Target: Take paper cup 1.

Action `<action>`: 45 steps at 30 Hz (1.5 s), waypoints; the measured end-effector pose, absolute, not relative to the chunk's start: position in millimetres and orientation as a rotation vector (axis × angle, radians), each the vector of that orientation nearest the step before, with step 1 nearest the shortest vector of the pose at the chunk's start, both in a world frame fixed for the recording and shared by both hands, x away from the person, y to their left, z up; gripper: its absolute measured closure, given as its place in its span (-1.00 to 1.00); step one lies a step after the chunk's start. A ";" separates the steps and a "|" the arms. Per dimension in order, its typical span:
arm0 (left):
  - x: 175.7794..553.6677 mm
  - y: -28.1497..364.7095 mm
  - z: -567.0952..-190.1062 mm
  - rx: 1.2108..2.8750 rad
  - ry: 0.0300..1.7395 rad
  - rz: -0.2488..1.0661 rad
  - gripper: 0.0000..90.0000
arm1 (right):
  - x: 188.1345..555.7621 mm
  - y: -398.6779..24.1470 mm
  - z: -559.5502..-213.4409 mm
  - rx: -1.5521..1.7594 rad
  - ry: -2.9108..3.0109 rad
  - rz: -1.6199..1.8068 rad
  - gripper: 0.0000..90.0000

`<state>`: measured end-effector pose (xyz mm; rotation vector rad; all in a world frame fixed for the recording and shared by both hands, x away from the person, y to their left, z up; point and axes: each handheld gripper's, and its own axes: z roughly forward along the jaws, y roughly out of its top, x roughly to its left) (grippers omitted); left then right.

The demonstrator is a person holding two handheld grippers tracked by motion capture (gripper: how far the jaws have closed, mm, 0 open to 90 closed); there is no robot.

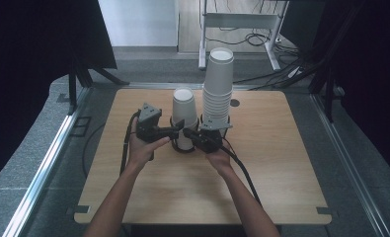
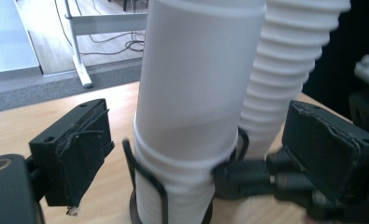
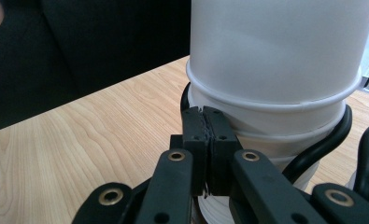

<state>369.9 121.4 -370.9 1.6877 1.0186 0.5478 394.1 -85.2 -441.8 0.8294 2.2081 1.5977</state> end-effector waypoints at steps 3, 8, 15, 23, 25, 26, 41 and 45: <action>377.5 115.1 -365.2 1.708 1.001 0.562 -0.85 | 394.6 -85.5 -441.9 0.821 2.211 1.595 0.96; 386.8 107.7 -362.6 1.729 0.996 0.566 -0.89 | 394.6 -85.4 -442.2 0.824 2.214 1.596 0.96; 404.9 97.5 -363.1 1.728 1.007 0.552 -0.90 | 394.8 -84.6 -442.6 0.831 2.207 1.602 0.96; 417.5 92.9 -358.0 1.712 1.002 0.557 -0.89 | 395.1 -84.7 -442.9 0.836 2.208 1.606 0.96; 418.7 91.8 -357.7 1.715 0.998 0.553 -0.89 | 395.0 -84.7 -443.0 0.836 2.208 1.605 0.96; 419.5 91.1 -358.0 1.714 0.997 0.549 -0.89 | 394.9 -84.6 -443.0 0.837 2.209 1.605 0.96; 428.3 86.2 -364.4 1.709 1.011 0.553 -0.65 | 395.2 -84.4 -443.4 0.825 2.217 1.597 0.95; 428.9 84.7 -365.8 1.720 1.013 0.559 -0.64 | 395.2 -84.5 -443.4 0.825 2.218 1.597 0.95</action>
